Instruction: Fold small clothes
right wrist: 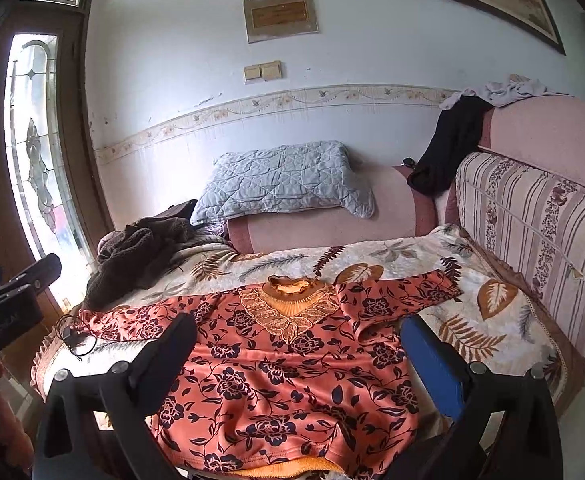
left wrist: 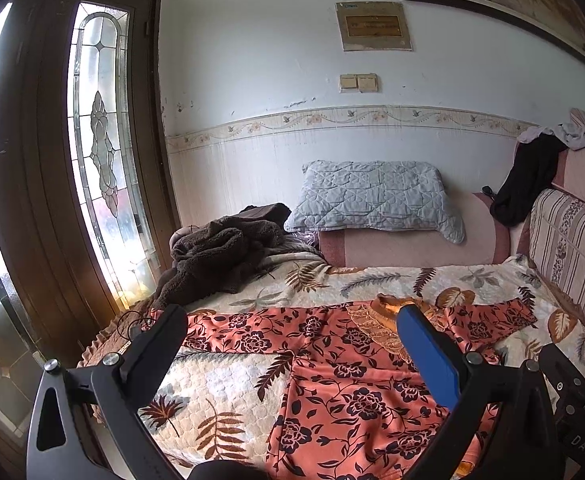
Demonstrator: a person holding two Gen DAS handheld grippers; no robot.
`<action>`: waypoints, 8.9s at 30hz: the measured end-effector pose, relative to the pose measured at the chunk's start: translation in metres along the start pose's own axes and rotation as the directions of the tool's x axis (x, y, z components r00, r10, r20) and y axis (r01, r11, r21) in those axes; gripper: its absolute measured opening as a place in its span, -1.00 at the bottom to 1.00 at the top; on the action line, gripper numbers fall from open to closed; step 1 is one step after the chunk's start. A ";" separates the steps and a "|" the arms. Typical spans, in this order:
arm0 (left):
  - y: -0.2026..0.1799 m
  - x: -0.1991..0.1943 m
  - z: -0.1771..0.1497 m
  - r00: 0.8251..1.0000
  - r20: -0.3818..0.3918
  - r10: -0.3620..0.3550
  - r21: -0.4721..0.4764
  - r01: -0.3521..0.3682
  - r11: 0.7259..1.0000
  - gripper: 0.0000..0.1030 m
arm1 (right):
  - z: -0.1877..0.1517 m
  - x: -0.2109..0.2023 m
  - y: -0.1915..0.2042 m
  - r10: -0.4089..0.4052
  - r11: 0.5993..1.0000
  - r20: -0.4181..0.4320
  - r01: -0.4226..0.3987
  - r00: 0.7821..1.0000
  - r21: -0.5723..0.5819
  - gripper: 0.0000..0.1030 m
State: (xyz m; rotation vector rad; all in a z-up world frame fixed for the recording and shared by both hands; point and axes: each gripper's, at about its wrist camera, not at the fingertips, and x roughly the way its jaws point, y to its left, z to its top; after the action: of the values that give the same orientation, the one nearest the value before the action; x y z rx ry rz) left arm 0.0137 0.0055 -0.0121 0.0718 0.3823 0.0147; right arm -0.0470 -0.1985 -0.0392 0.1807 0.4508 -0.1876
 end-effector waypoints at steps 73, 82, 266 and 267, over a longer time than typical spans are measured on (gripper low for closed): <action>-0.066 0.364 -0.099 0.913 -0.394 -0.110 -0.063 0.092 0.994 1.00 | -0.029 0.412 -0.351 0.135 0.556 -0.036 -0.046 0.990 0.830 -0.85; -0.014 0.351 -0.088 0.934 -0.353 -0.053 -0.124 0.010 0.992 1.00 | 0.008 0.392 -0.190 0.427 0.602 0.008 -0.291 0.904 0.743 -0.85; 0.323 0.431 -0.184 0.841 -0.425 -0.335 -0.834 -0.219 0.507 0.03 | -0.128 0.317 -0.042 0.505 0.856 -0.403 -0.383 0.763 0.347 -0.07; 0.326 0.434 -0.184 0.849 -0.416 -0.325 -0.842 -0.225 0.490 0.03 | -0.127 0.321 -0.041 0.507 0.855 -0.403 -0.385 0.762 0.348 -0.07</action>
State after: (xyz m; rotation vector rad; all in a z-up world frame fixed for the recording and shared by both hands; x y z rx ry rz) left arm 0.3469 0.3547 -0.3203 -1.0261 0.9122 0.1762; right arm 0.1751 -0.2562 -0.3005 0.5861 0.8715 0.2946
